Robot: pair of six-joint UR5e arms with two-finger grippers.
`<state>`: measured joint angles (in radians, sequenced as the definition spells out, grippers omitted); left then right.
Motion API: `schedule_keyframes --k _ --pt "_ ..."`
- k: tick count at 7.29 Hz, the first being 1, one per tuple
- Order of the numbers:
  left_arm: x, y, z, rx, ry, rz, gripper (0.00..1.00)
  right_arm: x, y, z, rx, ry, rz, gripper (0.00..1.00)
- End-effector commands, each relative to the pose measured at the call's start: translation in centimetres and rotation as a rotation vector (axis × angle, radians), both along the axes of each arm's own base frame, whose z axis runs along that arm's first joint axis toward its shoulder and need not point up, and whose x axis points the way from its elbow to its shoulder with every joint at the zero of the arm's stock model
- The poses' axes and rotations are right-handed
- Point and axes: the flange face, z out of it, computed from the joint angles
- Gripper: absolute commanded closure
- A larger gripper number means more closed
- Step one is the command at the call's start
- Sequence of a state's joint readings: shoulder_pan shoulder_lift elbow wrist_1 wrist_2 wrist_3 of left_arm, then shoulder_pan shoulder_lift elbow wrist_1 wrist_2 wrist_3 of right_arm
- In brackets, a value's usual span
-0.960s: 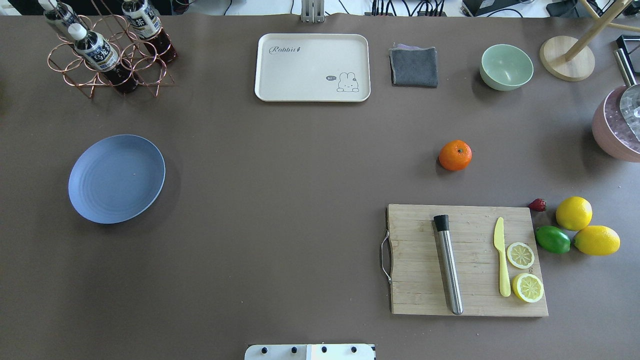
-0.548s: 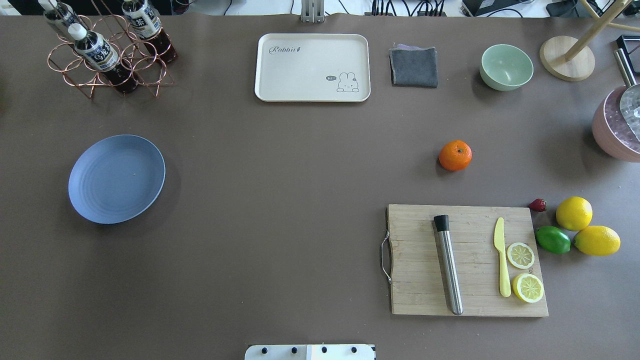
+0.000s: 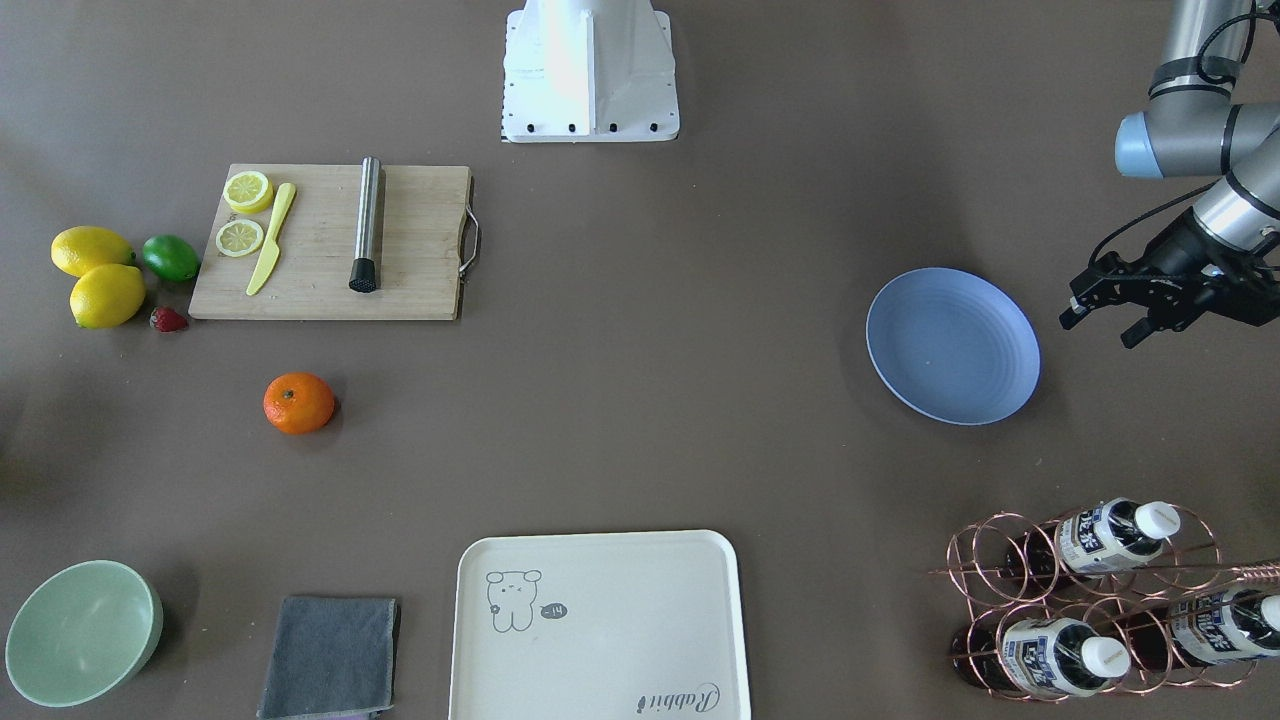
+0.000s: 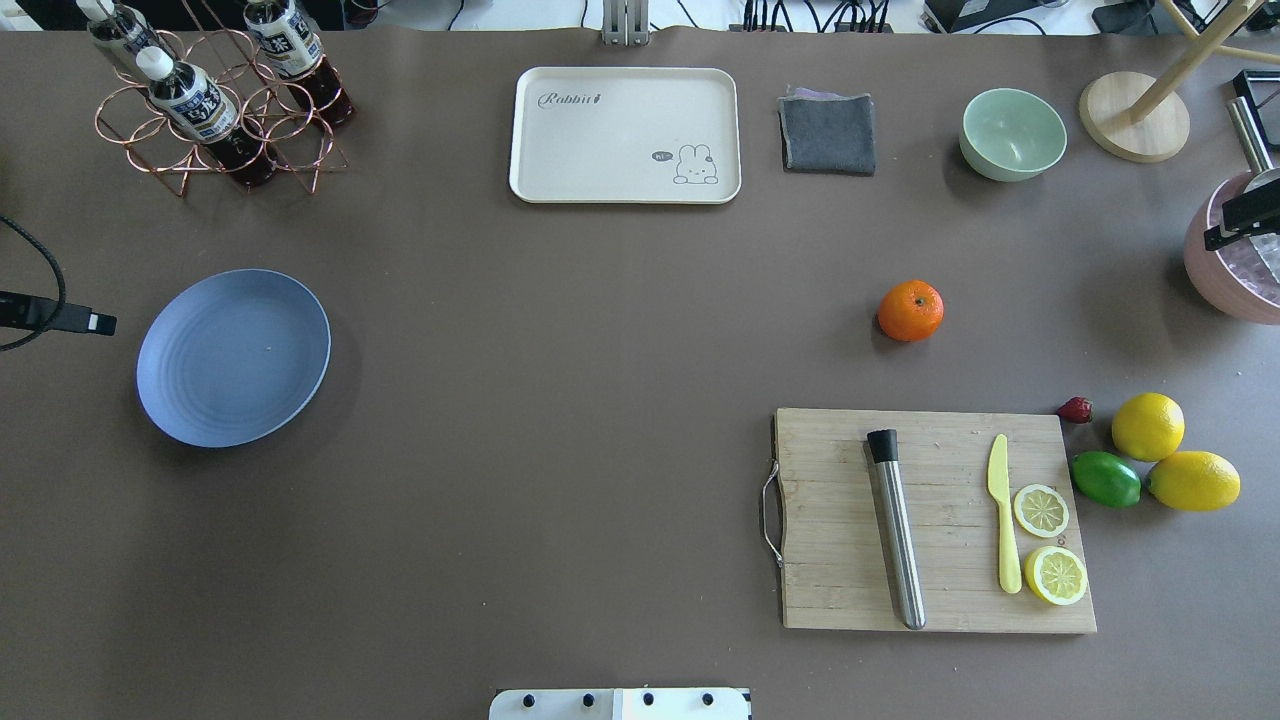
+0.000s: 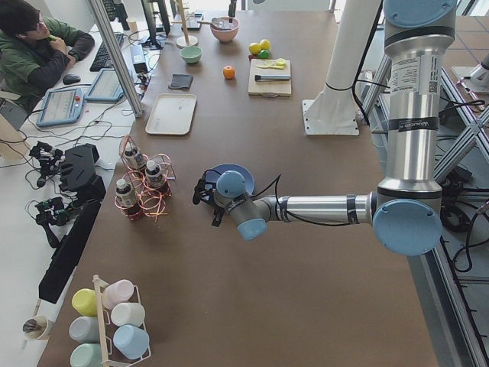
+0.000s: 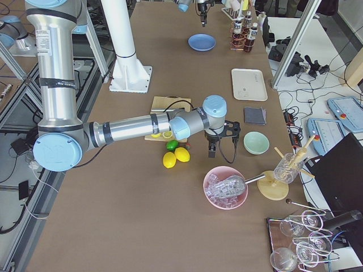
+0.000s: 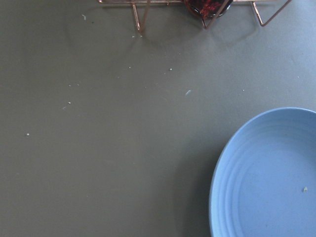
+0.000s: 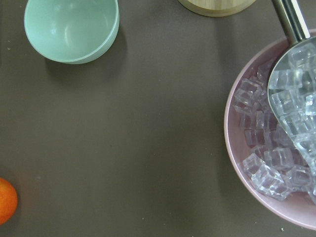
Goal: Pick orange to plate
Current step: 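Push the blue plate inward with the left gripper while the right arm approaches the orange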
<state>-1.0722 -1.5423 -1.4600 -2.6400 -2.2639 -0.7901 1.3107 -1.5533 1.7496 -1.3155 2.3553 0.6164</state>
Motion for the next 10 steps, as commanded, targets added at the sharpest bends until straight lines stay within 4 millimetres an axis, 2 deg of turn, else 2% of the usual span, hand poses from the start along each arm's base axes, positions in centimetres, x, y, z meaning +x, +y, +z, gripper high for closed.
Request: schedule_keyframes --k 1,4,6,7,8,9,10 --pt "2.9 -0.1 -0.8 0.013 0.008 0.045 0.02 -1.4 0.2 -0.6 0.003 -0.019 0.008 0.00" --pt "6.5 0.7 -0.9 0.031 -0.010 0.084 0.02 -2.0 0.3 -0.5 -0.003 -0.018 -0.002 0.00" --pt "6.9 0.7 -0.8 0.031 -0.012 0.088 0.02 -2.0 0.4 -0.3 -0.007 -0.018 -0.001 0.00" --pt "7.3 0.6 -1.1 0.036 -0.009 0.094 0.07 -1.9 0.5 -0.2 -0.009 -0.018 -0.003 0.00" --pt "7.4 0.6 -1.3 0.037 -0.006 0.096 0.35 -1.9 0.5 0.0 -0.011 -0.016 -0.002 0.00" --pt "7.7 0.8 -1.2 0.037 -0.008 0.103 0.54 -1.9 0.6 0.2 -0.014 -0.015 -0.002 0.00" --pt "8.2 0.9 -1.3 0.041 -0.008 0.107 0.64 -1.9 0.6 0.2 -0.016 -0.014 -0.002 0.00"
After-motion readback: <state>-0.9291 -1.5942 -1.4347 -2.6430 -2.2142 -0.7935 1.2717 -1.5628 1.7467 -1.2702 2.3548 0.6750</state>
